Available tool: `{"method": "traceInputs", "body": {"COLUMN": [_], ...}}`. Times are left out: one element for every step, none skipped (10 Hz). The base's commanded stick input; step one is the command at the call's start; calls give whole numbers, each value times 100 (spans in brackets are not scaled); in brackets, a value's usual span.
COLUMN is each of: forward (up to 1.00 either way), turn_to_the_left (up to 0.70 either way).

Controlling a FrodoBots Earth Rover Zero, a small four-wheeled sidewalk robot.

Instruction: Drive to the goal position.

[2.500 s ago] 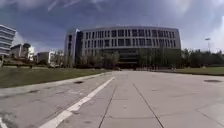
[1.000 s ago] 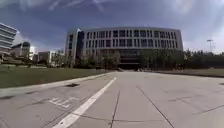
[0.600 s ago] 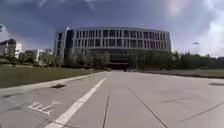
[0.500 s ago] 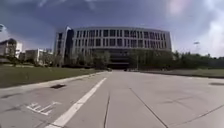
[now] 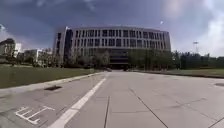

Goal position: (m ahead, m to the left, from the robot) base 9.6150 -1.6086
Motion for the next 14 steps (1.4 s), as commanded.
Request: {"method": "traceInputs", "body": {"forward": [50, 50, 50, 50, 50, 50, 50, 50, 50, 50, 50, 50, 50, 50], "turn_to_the_left": [0, 0, 0, 0, 0, 0, 0, 0, 0, 0, 0, 0, 0, 0]}}
